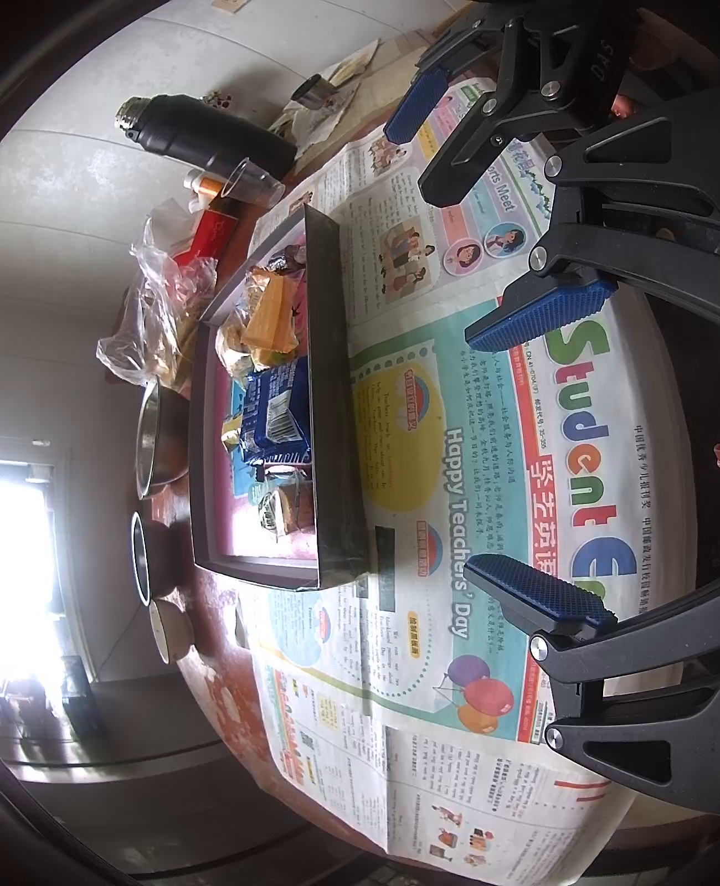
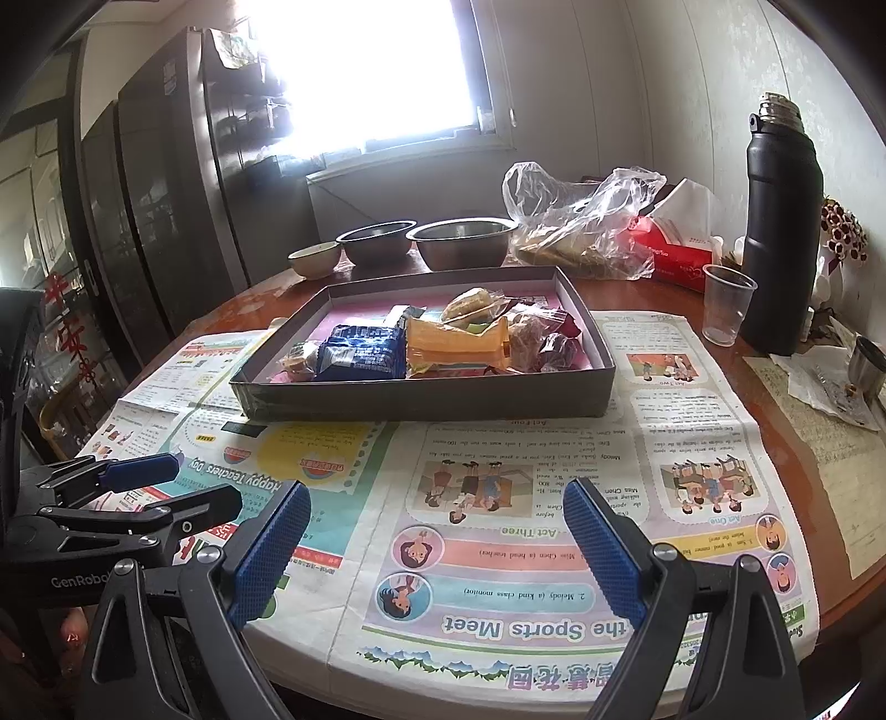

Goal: Organize snacks

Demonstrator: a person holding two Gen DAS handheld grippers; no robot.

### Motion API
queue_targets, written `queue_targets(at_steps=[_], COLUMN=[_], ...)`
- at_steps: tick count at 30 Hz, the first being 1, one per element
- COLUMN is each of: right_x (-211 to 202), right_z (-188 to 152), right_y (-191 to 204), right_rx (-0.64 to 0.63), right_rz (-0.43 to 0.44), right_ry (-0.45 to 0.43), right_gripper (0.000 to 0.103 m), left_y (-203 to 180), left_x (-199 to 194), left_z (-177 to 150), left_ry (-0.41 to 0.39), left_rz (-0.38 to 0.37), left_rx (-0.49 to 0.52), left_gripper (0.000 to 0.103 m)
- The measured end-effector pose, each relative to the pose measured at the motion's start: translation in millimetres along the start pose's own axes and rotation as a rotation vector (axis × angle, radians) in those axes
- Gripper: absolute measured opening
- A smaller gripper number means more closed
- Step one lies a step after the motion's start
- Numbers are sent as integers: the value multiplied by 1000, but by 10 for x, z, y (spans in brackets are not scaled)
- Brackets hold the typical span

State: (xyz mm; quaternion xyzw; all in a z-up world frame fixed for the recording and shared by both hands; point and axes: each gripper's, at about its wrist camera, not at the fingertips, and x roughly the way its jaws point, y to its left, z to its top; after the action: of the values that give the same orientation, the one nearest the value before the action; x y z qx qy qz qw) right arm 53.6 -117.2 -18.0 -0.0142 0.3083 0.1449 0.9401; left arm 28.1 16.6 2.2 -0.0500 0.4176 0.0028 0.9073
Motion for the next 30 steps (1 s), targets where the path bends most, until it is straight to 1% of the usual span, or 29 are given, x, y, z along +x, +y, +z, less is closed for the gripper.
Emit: queue_targets(at_steps=[30], right_x=[35], right_z=[-27], right_y=[34], right_rx=[-3], right_rz=[2], right_ry=[8], right_gripper=[93], left_y=[-16], left_x=[21], left_z=[-15], left_ry=[11], left_rz=[7], left_rx=[3], left_gripper=[77])
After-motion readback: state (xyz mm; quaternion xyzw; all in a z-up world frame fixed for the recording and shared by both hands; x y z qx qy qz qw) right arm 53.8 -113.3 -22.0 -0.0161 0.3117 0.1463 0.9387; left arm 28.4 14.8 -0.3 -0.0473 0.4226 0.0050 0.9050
